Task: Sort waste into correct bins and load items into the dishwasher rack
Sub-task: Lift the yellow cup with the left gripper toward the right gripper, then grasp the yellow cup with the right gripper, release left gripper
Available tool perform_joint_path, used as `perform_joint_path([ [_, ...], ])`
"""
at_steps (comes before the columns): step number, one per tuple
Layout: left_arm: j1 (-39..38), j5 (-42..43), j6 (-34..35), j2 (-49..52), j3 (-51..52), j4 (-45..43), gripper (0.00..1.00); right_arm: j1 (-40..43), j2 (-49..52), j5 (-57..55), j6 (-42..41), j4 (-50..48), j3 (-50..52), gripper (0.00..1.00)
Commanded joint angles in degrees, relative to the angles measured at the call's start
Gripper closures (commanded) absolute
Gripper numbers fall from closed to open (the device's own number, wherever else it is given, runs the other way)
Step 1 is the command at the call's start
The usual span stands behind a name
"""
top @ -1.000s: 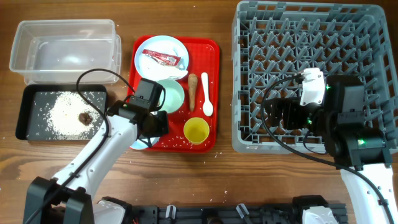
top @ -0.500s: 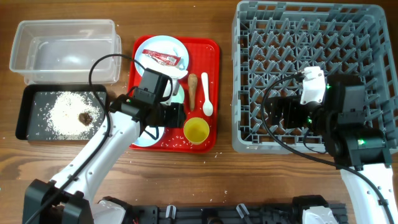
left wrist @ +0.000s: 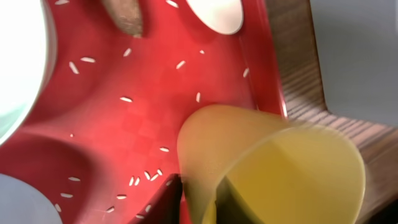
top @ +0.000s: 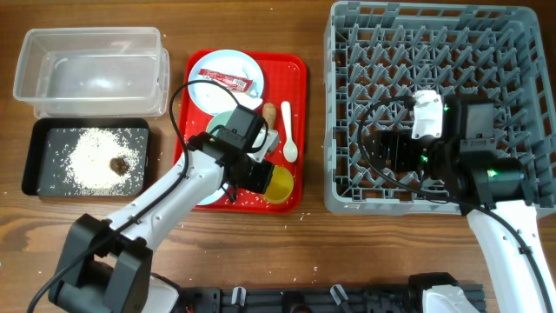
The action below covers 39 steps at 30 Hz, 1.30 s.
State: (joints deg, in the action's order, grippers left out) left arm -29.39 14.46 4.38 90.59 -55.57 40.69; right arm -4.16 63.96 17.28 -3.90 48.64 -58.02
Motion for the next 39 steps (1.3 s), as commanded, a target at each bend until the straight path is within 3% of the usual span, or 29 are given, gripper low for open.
perform_joint_path([
  [1, 2.2, 1.1, 7.1, -0.2, -1.2, -0.4, 0.96, 0.0, 0.3, 7.6, -0.5, -1.5, -0.7, 0.00],
  [3, 4.1, 6.7, 8.5, -1.4, -2.6, -0.4, 0.96, 0.0, 0.3, 12.2, -0.8, -4.0, -0.7, 0.00],
  [7, 11.3, 27.1, 9.6, -3.5, -7.1, -0.8, 0.96, -0.1, 0.3, 20.1, -5.1, -10.6, -0.7, 0.00],
  [9, 15.1, 39.7, 11.1, -3.5, -7.2, -3.4, 0.96, -0.2, 0.3, 22.3, -5.5, -13.1, -0.7, 0.01],
  [14, 19.1, 57.8, 14.4, -3.5, -7.2, -9.7, 0.96, -0.2, 2.6, 33.9, -5.0, -20.5, -0.7, 0.00],
  [21, 19.1, 64.4, 25.1, -3.5, -7.2, -18.6, 0.96, -0.4, 8.9, 55.2, -0.4, -30.3, -0.7, 0.00],
  [36, 19.1, 66.4, 41.4, -3.5, -7.2, -22.9, 0.96, -8.4, 13.4, 52.9, -2.4, -40.6, -0.7, 0.01],
  [39, 19.1, 67.6, 45.3, -3.5, -7.2, -25.9, 0.96, -9.4, 13.5, 52.1, -2.7, -41.6, -0.7, 0.11],
])
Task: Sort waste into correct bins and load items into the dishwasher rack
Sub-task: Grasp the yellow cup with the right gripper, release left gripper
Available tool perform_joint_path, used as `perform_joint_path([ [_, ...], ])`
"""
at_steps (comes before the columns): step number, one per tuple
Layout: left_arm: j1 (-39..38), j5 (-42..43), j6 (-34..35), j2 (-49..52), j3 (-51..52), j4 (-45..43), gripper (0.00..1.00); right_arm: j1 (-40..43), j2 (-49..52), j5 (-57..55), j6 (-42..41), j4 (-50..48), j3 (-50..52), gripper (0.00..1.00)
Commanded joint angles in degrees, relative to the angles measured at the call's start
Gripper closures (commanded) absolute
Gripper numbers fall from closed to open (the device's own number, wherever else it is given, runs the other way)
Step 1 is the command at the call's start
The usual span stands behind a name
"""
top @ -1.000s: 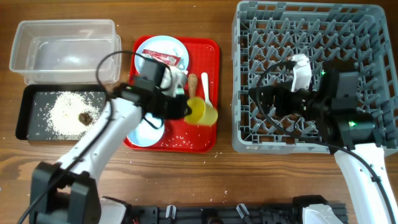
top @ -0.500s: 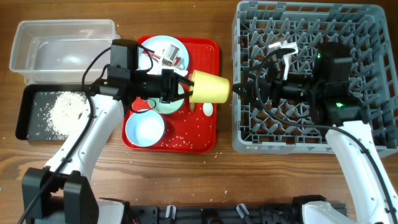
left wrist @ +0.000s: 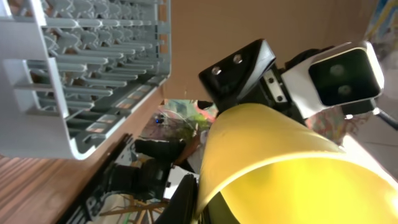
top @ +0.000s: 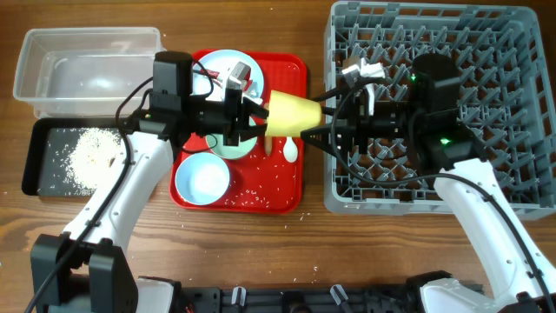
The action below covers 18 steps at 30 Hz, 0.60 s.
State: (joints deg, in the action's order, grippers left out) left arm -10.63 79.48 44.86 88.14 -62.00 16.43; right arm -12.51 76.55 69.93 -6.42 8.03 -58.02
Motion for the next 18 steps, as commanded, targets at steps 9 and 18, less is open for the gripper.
perform_joint_path([
  [9, 0.3, 2.6, 5.1, -1.0, -0.8, -1.9, 0.96, -1.7, 0.9, -0.7, -1.3, -4.0, -0.7, 0.42],
  [18, 0.3, 2.6, 5.1, -1.0, -0.8, -1.9, 0.77, -1.0, 0.9, -1.4, -1.3, -5.0, -0.7, 0.55],
])
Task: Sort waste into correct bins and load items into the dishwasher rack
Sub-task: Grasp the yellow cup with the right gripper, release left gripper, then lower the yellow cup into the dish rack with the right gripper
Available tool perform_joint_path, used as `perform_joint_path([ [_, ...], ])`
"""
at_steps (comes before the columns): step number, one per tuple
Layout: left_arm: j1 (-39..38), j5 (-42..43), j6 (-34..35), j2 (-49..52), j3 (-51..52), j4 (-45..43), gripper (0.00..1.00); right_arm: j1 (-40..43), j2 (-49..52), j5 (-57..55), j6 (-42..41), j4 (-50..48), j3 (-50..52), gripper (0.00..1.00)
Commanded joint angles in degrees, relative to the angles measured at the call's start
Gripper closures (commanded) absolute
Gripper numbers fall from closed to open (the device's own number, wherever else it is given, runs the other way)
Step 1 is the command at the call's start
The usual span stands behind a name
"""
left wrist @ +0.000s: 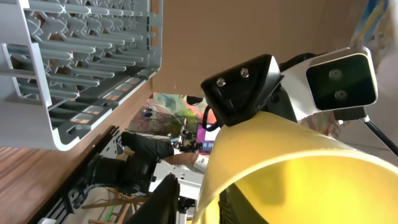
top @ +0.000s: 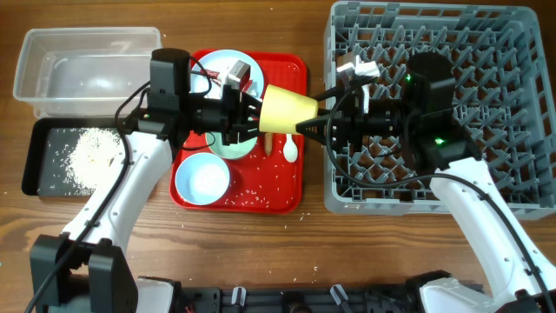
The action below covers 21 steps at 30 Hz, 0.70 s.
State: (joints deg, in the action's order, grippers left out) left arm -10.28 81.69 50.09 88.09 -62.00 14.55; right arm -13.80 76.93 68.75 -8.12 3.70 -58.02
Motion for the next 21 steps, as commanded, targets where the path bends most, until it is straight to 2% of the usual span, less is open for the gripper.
perform_joint_path([
  [1, 0.0, 0.4, -0.1, -1.0, -0.8, 0.0, 0.77, 1.6, 0.5, -0.2, 0.2, -0.4, -0.7, 0.55],
  [7, 0.0, 0.7, -0.2, -1.0, -0.8, 0.0, 0.76, 15.4, 0.4, -0.5, -1.2, 6.5, -0.7, 0.55],
  [9, 0.0, -0.7, -0.6, -1.0, -0.8, 0.0, 0.76, 19.1, 0.1, -4.5, -2.8, 10.4, -0.8, 0.55],
  [13, 0.0, -8.0, -9.1, -1.0, -0.8, 0.0, 0.73, 20.4, -4.0, -18.3, -2.9, 22.6, -2.3, 0.55],
  [18, 0.0, -26.7, -17.9, -1.0, -0.8, 0.5, 0.72, 17.4, -9.1, -44.6, -2.8, 49.4, -13.8, 0.55],
  [21, 0.0, -41.7, -18.6, -1.0, -0.8, 3.2, 0.71, 12.7, -9.2, -55.8, -4.3, 62.2, -19.1, 0.55],
])
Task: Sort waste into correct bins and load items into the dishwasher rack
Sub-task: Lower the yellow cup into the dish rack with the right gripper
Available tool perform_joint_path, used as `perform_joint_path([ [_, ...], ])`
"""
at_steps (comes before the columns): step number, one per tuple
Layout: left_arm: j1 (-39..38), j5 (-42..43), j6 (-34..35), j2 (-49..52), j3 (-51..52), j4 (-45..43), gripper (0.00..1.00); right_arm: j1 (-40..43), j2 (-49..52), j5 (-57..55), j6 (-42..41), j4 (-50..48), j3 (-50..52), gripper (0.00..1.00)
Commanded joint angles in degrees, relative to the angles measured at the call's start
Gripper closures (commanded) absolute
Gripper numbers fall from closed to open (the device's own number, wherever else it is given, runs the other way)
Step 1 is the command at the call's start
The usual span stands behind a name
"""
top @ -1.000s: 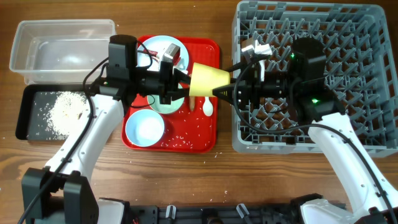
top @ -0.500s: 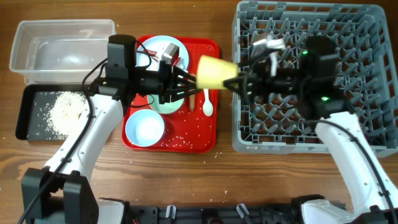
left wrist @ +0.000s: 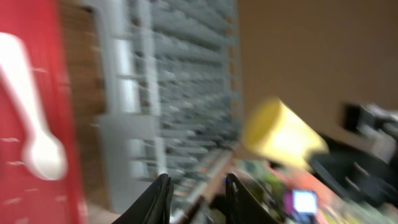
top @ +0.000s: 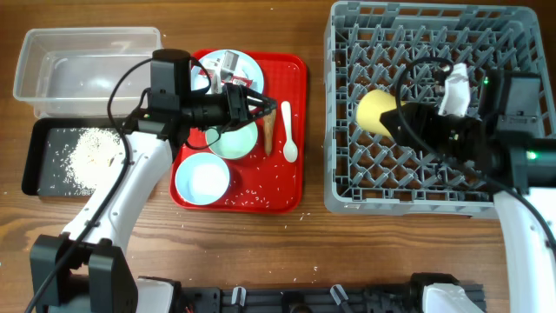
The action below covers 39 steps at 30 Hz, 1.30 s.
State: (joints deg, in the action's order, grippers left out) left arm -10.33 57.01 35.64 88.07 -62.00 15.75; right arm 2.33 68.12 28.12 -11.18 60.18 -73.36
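The yellow cup (top: 372, 112) lies on its side over the grey dishwasher rack (top: 347, 187), with my right gripper (top: 401, 122) shut on its rim. My left gripper (top: 263, 102) hovers open and empty above the red tray (top: 295, 187). In the blurred left wrist view the open left gripper (left wrist: 196, 183) points at the rack (left wrist: 180, 81), with the yellow cup (left wrist: 280, 134) beyond it. A white spoon (top: 288, 139) lies on the tray. The same spoon (left wrist: 43, 155) shows in the left wrist view.
On the tray are a light blue bowl (top: 201, 178), a pale green dish (top: 233, 139), a white plate (top: 228, 69) with a wrapper, a brown stick (top: 269, 130) and scattered rice. A clear bin (top: 91, 69) and a black tray of rice (top: 87, 156) stand at the left.
The left gripper has let go of the yellow cup and stands open over the tray. The right gripper now holds the cup and has moved right, over the rack.
The left gripper was shut on the yellow cup at the tray's front right corner. Then it held the cup sideways above the tray, the right gripper meeting the cup's open end. Now the right gripper has the cup over the rack.
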Motion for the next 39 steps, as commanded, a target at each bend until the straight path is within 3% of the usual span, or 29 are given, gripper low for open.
perform_joint_path([
  [1, 0.0, -21.4, -6.1, -1.0, -0.8, 3.4, 0.71, -6.1, -0.2, -19.1, -4.1, 9.9, -3.9, 0.54],
  [8, 0.0, -37.5, -10.4, -1.0, -0.8, 11.0, 0.68, -12.7, 7.5, -23.9, -10.3, 19.6, -3.9, 0.54],
  [10, 0.0, -39.2, -13.0, -1.0, -0.8, 12.3, 0.67, -13.0, 12.2, -24.3, -10.4, 19.8, -3.9, 0.54],
  [17, 0.0, -40.4, -13.0, -1.0, -0.8, 12.9, 0.65, -13.0, 21.9, -24.3, -10.4, 19.1, -2.0, 0.53],
  [21, 0.0, -40.4, -13.0, -1.0, -0.8, 12.9, 0.65, -13.0, 22.9, -24.3, -10.4, 17.3, -1.3, 0.43],
  [25, 0.0, -40.4, -13.0, -1.0, -0.8, 13.0, 0.64, -13.0, 22.9, -24.3, -10.4, 17.2, -1.3, 0.18],
  [29, 0.0, -40.6, -13.0, -1.0, -0.8, 13.2, 0.64, -13.0, 22.8, -24.2, -10.4, 15.9, -1.7, 0.13],
  [35, 0.0, -41.9, -16.2, -1.0, -0.8, 13.3, 0.60, -14.0, 21.4, -20.5, -6.3, 15.9, -16.2, 0.14],
  [39, -0.3, -42.1, -22.6, -1.0, -1.2, 13.2, 0.59, -18.3, 21.4, -20.3, -5.6, 10.3, -23.5, 0.14],
])
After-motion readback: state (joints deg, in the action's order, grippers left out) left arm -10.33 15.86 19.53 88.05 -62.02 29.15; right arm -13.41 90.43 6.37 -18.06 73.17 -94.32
